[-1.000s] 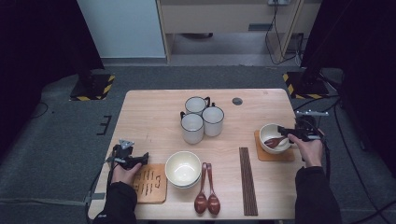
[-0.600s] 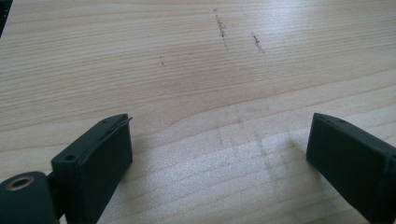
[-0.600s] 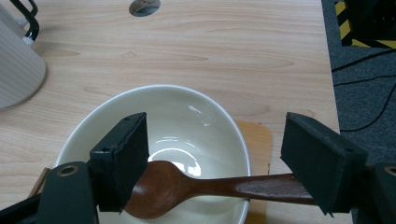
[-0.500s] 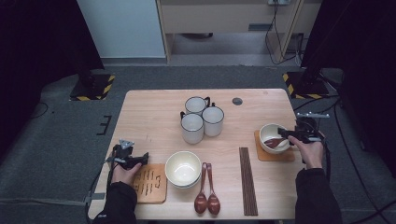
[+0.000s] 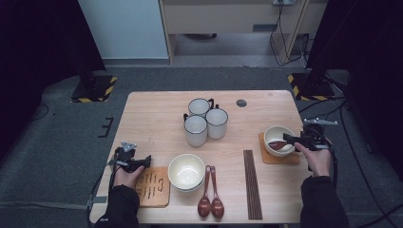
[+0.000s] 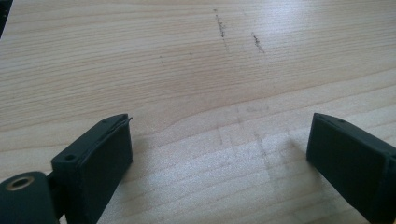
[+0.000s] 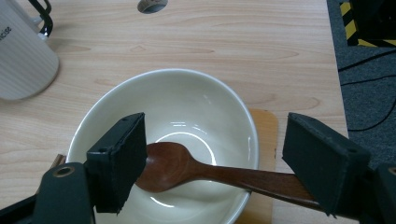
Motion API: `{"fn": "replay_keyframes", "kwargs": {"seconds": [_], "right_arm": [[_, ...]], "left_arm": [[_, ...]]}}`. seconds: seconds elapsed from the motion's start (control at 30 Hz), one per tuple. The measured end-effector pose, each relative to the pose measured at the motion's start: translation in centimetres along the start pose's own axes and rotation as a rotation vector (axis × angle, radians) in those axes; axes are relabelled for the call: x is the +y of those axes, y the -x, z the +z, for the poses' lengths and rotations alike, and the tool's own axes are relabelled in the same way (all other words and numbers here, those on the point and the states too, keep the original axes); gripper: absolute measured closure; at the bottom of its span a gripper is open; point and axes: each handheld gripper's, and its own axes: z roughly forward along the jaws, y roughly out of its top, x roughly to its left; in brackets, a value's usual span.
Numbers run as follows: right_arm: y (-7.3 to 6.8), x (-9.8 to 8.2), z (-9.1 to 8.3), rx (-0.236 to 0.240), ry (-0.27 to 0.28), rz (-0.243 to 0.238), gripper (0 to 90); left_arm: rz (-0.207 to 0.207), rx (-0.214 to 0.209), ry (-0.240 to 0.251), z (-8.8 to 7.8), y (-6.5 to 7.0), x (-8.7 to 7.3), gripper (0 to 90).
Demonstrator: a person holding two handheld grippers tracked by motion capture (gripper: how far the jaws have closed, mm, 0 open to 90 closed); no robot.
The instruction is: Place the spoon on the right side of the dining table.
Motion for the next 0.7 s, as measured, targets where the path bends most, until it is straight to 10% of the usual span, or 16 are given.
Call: {"fn": "replay_keyframes", "kwargs": {"seconds": [0.7], "right_arm": [[-0.3, -0.9, -1.1, -0.009, -0.012, -0.018, 17.3]], "left_arm": [[0.0, 0.0, 0.0, 0.0, 0.0, 0.0, 5.7]]}}
